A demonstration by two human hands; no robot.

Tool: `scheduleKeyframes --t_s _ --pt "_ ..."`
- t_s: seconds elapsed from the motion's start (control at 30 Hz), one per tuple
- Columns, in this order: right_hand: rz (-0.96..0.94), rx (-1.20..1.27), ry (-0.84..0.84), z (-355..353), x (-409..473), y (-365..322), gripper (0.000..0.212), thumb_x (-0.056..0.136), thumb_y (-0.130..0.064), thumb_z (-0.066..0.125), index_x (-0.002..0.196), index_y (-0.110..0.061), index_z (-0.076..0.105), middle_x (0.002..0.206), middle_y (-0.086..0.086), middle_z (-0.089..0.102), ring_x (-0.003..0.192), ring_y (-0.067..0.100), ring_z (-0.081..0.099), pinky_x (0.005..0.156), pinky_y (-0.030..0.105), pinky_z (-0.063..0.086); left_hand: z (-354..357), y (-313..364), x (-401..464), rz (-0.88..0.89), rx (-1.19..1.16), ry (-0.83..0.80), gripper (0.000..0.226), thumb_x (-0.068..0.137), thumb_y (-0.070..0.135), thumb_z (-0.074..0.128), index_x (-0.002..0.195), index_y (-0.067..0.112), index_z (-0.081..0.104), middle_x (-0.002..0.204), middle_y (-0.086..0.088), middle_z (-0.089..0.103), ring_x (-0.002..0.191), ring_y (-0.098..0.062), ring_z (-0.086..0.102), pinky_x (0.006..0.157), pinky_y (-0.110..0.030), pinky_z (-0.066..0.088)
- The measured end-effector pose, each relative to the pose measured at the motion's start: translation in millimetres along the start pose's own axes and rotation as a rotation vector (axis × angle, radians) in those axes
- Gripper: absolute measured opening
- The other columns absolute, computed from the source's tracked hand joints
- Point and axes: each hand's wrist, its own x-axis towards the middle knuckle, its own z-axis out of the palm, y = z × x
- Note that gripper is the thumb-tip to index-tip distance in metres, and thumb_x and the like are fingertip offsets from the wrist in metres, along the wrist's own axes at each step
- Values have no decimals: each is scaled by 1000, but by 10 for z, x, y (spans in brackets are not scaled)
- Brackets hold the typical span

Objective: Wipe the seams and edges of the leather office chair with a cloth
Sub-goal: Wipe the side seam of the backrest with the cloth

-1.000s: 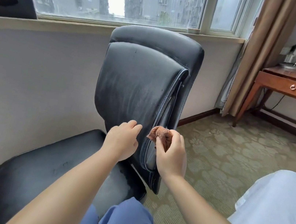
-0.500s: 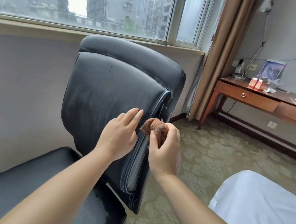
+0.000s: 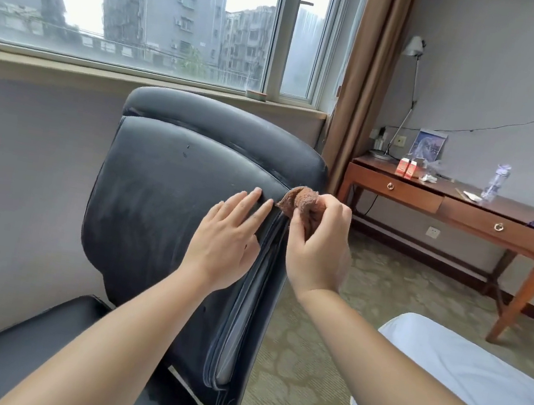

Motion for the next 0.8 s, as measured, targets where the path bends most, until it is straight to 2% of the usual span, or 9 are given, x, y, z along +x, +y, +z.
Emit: scheduleKeyframes --t_s 0.13,0.23,0.4,0.5,0.7,0.8 --pt "-105 -178 1 51 207 22 38 81 -19 64 118 -14 54 122 4 51 104 26 55 57 28 40 13 -54 17 6 -28 -46 61 89 31 29 148 19 37 156 -7 32 142 -29 31 112 -51 31" --pt "-223 -263 15 119 252 77 41 74 -18 69 114 -11 59 117 8 55 97 30 57 56 31 46 63 -59 38 1 -55 -36 59 93 37 29 150 23 32 158 -4 27 145 -27 24 113 -51 25" --pt "-289 -297 71 180 345 154 34 79 -38 61 102 -13 63 107 6 55 88 26 57 56 30 47 263 -50 70 -45 -152 -12 56 95 42 15 149 34 2 157 10 -3 148 -13 -3 118 -46 5" --pt "-348 -322 56 222 335 170 36 78 -41 52 97 -13 64 103 6 56 84 26 57 53 29 46 361 -83 58 -62 -180 -38 56 93 47 8 145 37 -11 155 16 -14 143 -3 -19 119 -41 -8" --pt "-495 -372 -61 271 75 260 41 73 -40 51 99 -14 67 95 3 60 78 24 58 53 30 47 354 -141 60 -51 -192 -45 60 91 51 4 146 35 -12 155 18 -14 144 -2 -17 118 -36 -9" --pt "-479 -352 -73 242 2 263 41 71 -39 50 99 -14 68 93 3 59 78 24 59 52 29 47 315 -198 52 -22 -193 -61 59 91 50 4 145 36 -13 154 21 -15 144 0 -17 118 -33 -8"
